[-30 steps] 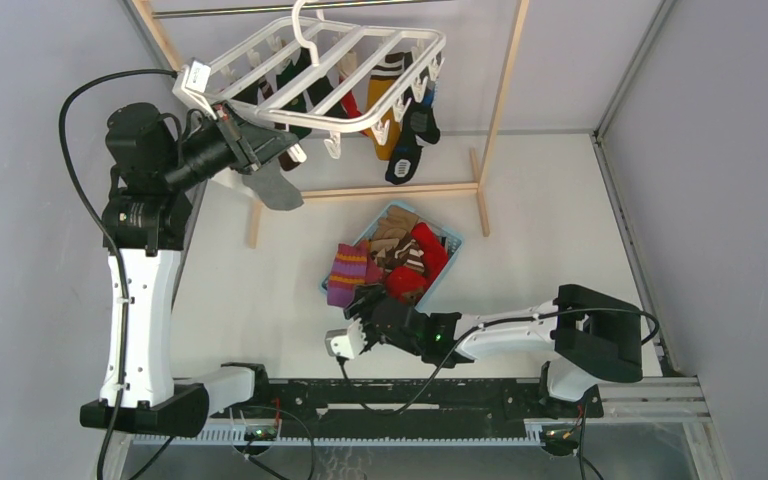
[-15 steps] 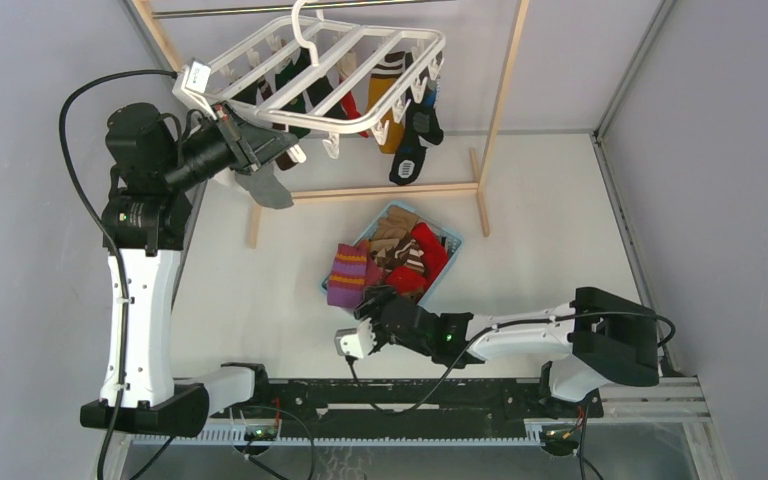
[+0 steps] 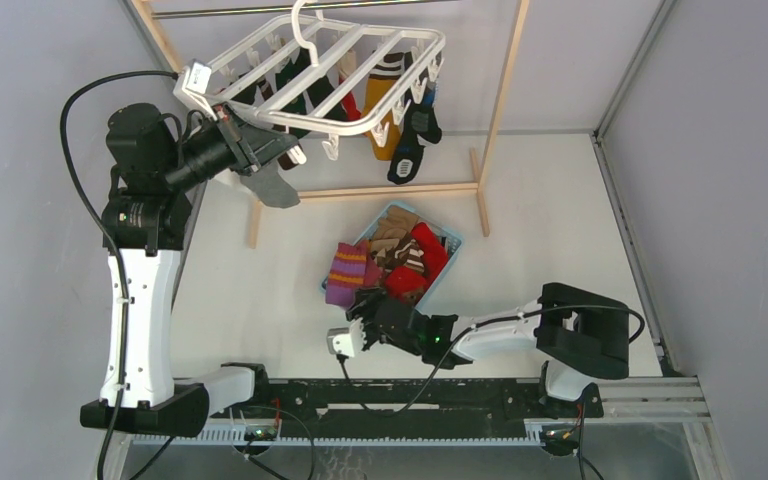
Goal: Clip the socks to the hanger
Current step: Pick up the sock from the bin.
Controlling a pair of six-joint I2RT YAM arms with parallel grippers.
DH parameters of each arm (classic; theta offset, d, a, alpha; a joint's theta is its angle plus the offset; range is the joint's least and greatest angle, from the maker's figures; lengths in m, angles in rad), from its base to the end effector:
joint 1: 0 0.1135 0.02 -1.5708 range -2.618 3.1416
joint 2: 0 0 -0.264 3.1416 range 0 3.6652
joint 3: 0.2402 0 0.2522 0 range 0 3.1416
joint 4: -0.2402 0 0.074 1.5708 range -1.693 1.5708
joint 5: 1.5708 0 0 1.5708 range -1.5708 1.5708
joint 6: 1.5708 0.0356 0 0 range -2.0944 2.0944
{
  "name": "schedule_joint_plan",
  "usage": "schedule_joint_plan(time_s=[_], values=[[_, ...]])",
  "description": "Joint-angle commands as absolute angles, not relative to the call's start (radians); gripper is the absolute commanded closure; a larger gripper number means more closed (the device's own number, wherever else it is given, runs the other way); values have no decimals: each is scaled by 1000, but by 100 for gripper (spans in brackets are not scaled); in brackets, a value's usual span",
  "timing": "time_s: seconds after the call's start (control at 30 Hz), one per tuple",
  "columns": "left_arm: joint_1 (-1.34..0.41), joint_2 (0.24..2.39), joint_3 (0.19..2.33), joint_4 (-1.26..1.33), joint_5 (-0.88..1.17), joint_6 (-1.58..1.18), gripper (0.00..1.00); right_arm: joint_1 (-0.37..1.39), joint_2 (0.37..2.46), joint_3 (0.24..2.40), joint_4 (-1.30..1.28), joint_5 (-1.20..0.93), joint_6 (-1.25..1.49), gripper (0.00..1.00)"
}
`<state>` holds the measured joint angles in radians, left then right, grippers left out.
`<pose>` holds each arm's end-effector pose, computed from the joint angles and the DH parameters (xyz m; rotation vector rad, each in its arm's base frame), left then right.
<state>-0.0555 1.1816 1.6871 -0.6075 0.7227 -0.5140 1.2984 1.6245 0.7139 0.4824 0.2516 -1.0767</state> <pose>0.2037 -0.0349 0.5186 0.1743 1.7442 -1.0225 0.0974 0.3159 0.1754 -1.7759 0.8896 -0.1081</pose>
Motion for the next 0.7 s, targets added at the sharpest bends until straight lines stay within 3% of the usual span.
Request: schedule_joint_plan(time_s=[0.0, 0.27, 0.47, 0.67], values=[[-50, 1157, 1726, -636, 776, -496, 100, 1296, 1636, 735, 576, 223, -1082, 51], [-51, 1156, 1731, -640, 778, -494, 100, 1286, 1584, 790, 532, 192, -984, 100], [-49, 1154, 1733, -647, 786, -482, 100, 1199, 1458, 950, 240, -1, -646, 100], [-49, 1155, 1733, -649, 805, -478, 100, 1112, 1349, 1033, 136, -204, -346, 100]])
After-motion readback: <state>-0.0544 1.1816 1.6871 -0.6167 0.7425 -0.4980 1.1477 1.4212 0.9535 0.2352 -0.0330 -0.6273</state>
